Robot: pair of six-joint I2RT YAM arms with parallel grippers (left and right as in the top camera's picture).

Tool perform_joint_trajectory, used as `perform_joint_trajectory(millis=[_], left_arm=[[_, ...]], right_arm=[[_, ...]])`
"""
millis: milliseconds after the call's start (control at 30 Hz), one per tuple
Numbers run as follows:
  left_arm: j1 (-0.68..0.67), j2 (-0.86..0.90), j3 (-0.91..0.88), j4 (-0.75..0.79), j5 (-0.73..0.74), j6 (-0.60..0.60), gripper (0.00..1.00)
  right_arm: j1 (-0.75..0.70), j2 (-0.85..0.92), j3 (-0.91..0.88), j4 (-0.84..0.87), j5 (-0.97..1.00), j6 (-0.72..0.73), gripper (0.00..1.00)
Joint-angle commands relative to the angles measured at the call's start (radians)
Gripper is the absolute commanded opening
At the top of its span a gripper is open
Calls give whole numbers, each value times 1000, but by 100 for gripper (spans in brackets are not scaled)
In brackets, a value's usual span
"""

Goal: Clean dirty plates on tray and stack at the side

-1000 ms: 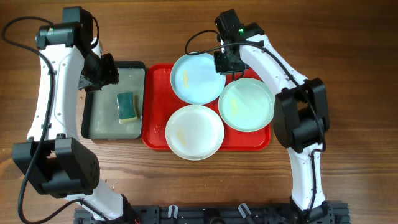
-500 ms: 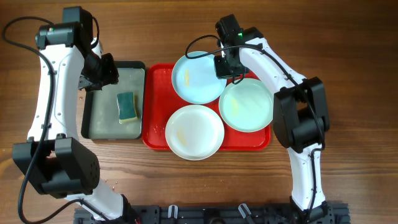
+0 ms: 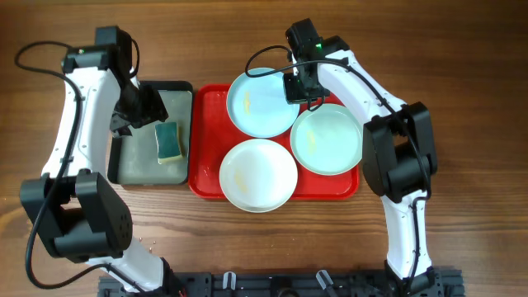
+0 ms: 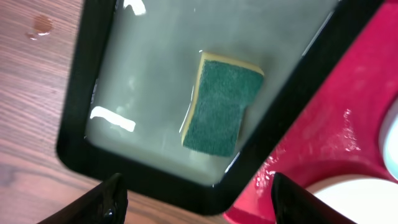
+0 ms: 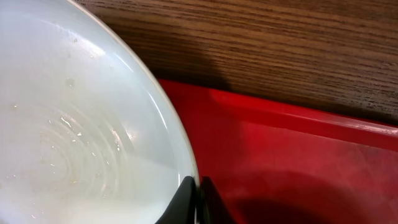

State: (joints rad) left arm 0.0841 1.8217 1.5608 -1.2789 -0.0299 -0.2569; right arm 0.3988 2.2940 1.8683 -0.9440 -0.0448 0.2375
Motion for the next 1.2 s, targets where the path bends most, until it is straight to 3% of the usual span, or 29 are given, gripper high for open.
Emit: perform_joint_trajectory(millis=[0, 133, 433, 967, 1033, 1067, 1167], left_arm=[[-4, 7, -96, 99, 62, 124, 65], [-3, 7, -205, 244, 126, 251, 68], [-10, 8, -383, 461, 141, 250, 58], [-10, 8, -464, 591, 89, 250, 50], [-10, 8, -464, 591, 89, 250, 33], [-10, 8, -464, 591, 89, 250, 19], [-10, 7, -464, 591, 91, 249, 4]], right_arm=[[4, 23, -12, 1, -7, 1, 5], [4, 23, -12, 1, -7, 1, 5], [4, 23, -12, 2, -7, 2, 5], [4, 23, -12, 16, -7, 1, 5], [4, 23, -12, 16, -7, 2, 5], [4, 23, -12, 16, -7, 2, 5], [4, 23, -12, 15, -7, 1, 5]])
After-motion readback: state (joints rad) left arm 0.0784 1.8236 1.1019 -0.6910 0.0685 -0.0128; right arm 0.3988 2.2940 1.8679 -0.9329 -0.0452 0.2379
